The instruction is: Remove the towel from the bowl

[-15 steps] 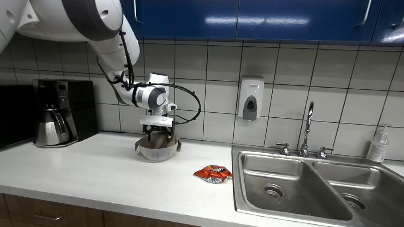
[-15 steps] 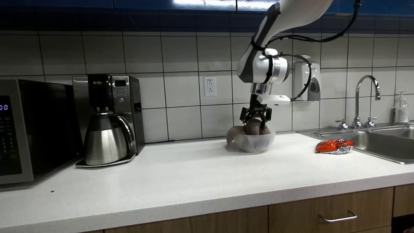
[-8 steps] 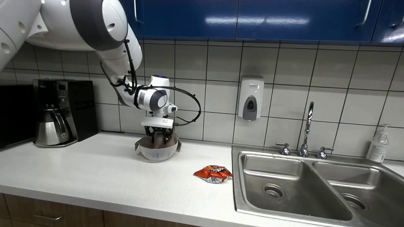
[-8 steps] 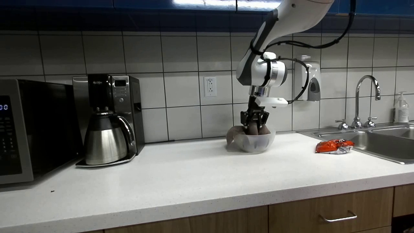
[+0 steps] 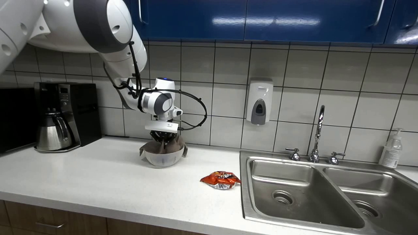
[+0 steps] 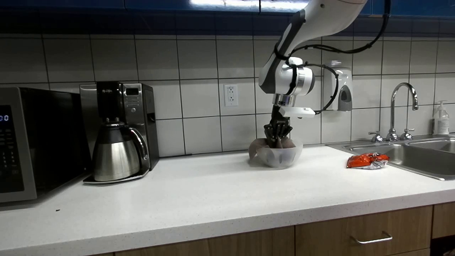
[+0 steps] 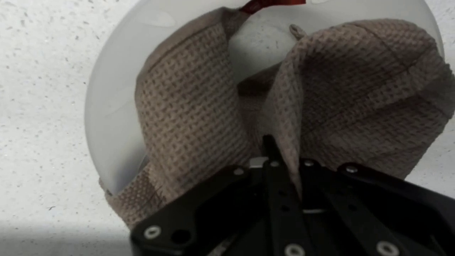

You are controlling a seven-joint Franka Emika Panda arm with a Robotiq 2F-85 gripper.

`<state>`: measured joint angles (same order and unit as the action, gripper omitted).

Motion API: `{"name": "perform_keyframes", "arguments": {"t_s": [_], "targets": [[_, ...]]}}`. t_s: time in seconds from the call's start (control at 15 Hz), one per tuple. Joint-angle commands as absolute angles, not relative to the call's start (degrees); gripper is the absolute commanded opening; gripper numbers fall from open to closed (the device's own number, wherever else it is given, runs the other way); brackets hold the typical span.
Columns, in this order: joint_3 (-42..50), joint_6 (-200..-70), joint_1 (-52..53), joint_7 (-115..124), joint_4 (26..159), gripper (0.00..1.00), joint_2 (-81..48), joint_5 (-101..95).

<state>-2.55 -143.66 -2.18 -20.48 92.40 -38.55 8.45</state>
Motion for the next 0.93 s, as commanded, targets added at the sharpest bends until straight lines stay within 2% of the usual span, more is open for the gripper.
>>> {"name": "perform_keyframes", "arguments": {"t_s": [0.0,0.87], "targets": [[-4.7,-144.6,-4.0,-20.4,95.3,0.01,-35.7,7.6],[-9.3,-156.9,-4.5,-21.4,118.7,0.01,-16.3,10.9]]}}
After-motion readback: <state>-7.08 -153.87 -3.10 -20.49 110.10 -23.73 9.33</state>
